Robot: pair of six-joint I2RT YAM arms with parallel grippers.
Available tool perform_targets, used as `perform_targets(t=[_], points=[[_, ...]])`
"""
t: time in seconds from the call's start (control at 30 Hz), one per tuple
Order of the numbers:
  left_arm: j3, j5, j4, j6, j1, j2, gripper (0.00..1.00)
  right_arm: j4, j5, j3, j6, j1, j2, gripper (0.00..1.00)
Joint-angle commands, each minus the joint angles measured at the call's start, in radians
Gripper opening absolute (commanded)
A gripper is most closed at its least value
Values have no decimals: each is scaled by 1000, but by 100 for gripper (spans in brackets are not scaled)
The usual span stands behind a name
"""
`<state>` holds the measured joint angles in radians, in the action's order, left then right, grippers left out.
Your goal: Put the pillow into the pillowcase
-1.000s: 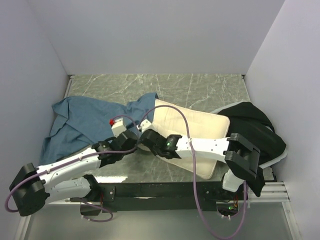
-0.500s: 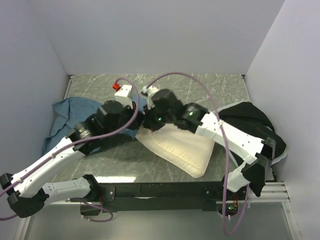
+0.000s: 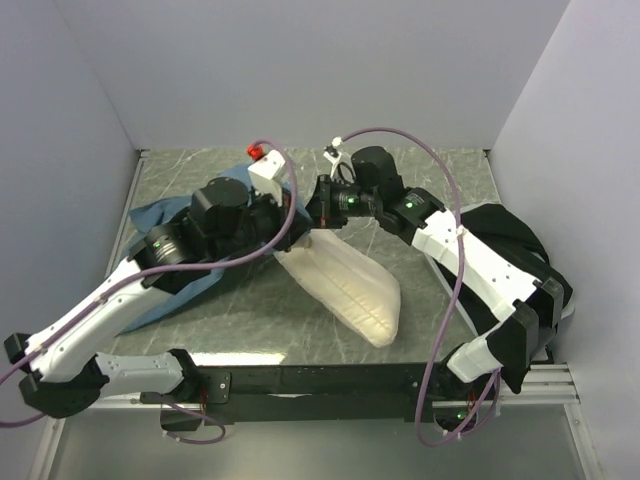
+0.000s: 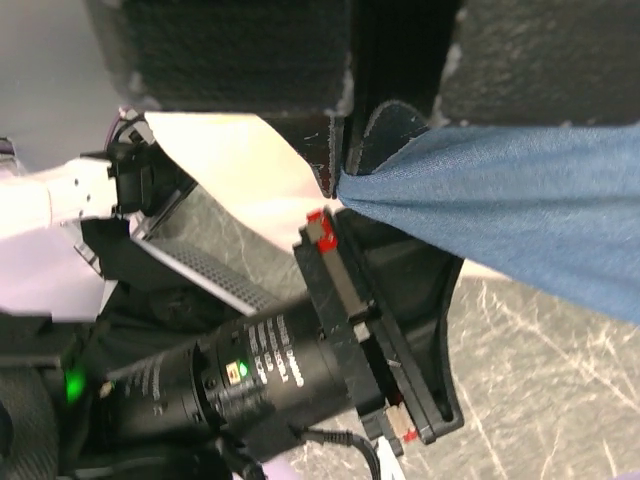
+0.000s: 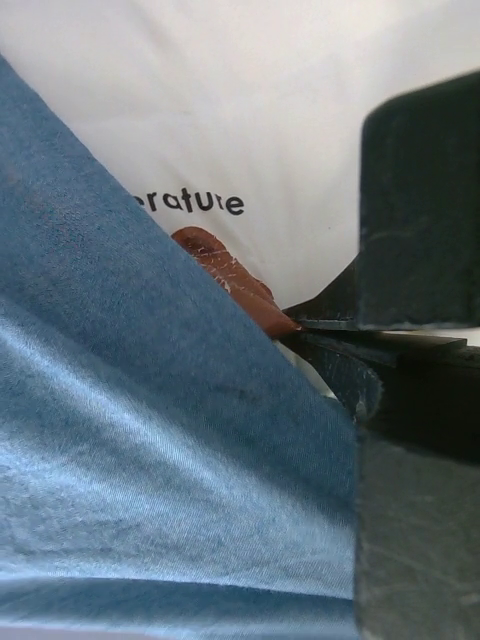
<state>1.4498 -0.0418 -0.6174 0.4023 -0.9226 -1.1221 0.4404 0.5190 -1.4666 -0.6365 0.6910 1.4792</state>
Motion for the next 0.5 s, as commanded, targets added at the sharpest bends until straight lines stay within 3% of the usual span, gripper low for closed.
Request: perform_targets(t=[0.0,0.07,0.2,0.27,0.37,0.47], points=[[110,78,57,-31,-18,-97,1,-265,20,-43,-138,-70,-120,0],[167,76,62,-48,-16,-160,1,-246,-42,-86,-134,-84,-138,0],[422,45,22,-88,-15,-275,1,-181,-221,-196,-95,-82,-172,0],[464,-23,22,-83,-9,-297,1,-155,-344,-218,-77,-56,-204,0],[405,-72,53,-31,19,-254,1,-71,-460,-265,-14,16,-194,0],[207,-153,79,87,66,-159,1,-72,-499,-183,-6,105,-160,0]])
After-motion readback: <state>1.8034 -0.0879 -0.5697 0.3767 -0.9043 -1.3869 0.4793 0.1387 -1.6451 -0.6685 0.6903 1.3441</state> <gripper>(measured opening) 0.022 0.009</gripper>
